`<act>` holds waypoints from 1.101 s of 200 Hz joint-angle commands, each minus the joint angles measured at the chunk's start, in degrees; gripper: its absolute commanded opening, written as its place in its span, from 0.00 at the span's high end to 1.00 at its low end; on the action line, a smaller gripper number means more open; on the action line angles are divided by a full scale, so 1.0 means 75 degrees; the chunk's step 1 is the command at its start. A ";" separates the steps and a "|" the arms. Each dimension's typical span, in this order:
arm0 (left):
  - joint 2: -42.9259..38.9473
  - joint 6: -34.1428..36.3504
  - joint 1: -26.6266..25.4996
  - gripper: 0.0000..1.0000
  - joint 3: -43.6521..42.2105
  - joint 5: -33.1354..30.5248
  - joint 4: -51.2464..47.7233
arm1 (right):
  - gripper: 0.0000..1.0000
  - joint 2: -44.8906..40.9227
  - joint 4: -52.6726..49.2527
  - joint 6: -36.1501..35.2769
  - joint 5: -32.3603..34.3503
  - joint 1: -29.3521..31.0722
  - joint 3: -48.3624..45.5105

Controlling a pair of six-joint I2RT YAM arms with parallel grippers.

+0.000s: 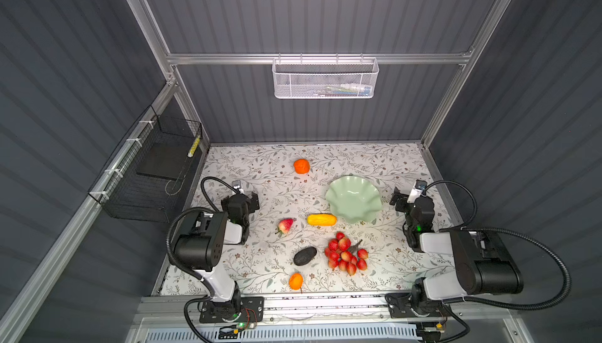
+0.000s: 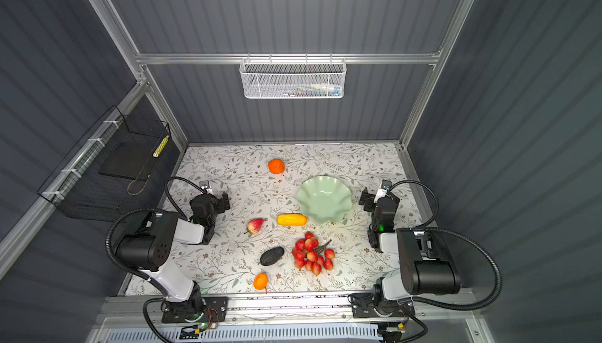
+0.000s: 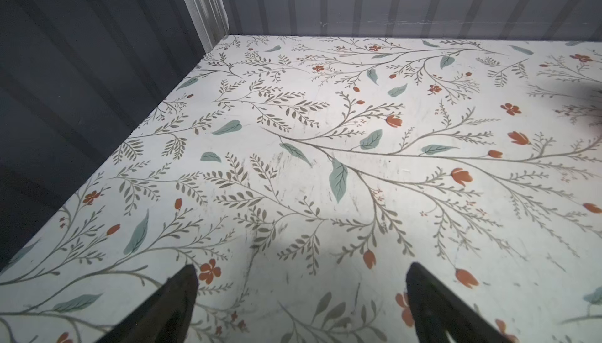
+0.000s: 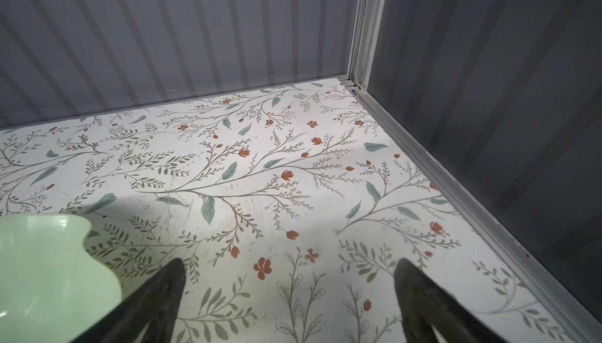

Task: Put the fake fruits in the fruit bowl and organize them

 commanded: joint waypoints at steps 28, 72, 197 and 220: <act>0.0044 0.0117 0.0045 0.00 0.0101 0.0062 -0.0031 | 0.01 -0.0039 0.0021 0.0028 0.0003 -0.0023 0.0092; 0.0044 0.0120 0.0045 0.00 0.0107 0.0073 -0.0035 | 0.01 -0.0039 0.0022 0.0028 -0.0001 -0.0023 0.0090; -0.0003 0.0202 0.0045 0.00 0.0034 0.0279 0.0075 | 0.01 -0.0042 0.0045 0.0028 0.0002 -0.0023 0.0072; -0.0100 0.0234 0.0045 0.00 0.0116 0.0332 -0.0148 | 0.01 -0.0049 0.0057 0.0025 0.0002 -0.0023 0.0072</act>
